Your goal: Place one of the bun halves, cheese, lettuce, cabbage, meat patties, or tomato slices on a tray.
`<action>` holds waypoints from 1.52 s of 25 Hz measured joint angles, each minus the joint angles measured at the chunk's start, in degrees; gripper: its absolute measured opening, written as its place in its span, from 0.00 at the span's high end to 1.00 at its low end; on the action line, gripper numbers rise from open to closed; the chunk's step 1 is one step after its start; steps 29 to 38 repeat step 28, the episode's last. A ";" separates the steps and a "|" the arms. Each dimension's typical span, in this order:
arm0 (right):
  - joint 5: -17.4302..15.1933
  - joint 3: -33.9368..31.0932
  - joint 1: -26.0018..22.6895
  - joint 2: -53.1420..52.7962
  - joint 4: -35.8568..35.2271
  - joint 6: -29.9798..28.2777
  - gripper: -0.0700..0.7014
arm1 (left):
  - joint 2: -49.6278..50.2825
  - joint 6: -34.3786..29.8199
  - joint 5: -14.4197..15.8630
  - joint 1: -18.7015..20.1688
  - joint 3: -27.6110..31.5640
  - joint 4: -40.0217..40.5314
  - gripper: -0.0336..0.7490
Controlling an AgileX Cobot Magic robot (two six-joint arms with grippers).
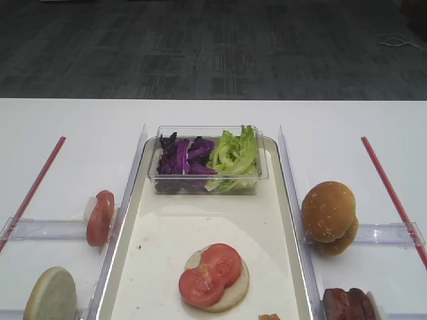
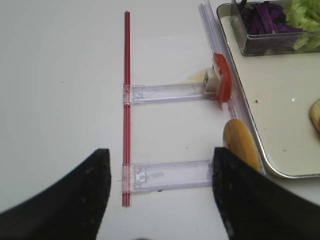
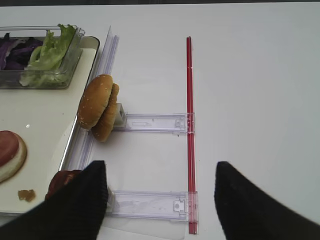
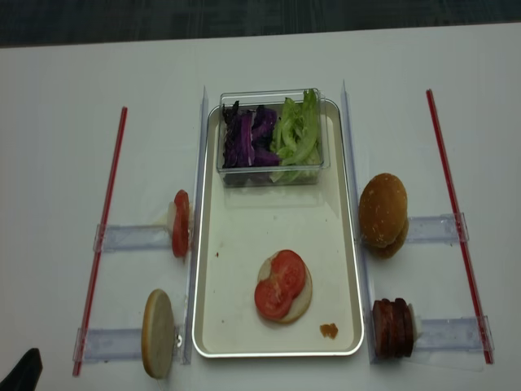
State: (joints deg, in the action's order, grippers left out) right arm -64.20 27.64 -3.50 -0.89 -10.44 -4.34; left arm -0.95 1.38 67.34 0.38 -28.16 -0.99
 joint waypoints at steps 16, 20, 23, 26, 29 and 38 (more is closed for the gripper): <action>0.10 0.00 0.00 0.00 0.00 0.00 0.30 | 0.00 0.00 0.00 0.00 0.00 0.00 0.38; 0.10 0.00 0.00 0.00 0.00 0.00 0.30 | 0.00 0.00 0.00 0.00 0.00 0.00 0.38; 0.10 0.00 0.00 0.00 0.00 0.00 0.30 | 0.00 0.00 0.00 0.00 0.00 0.00 0.38; 0.10 0.00 0.00 0.00 0.00 0.00 0.30 | 0.00 0.00 0.00 0.00 0.00 0.00 0.38; 0.10 0.00 0.00 0.00 0.00 0.00 0.30 | 0.00 0.00 0.00 0.00 0.00 0.00 0.38; 0.10 0.00 0.00 0.00 0.00 0.00 0.30 | 0.00 0.00 0.00 0.00 0.00 0.00 0.38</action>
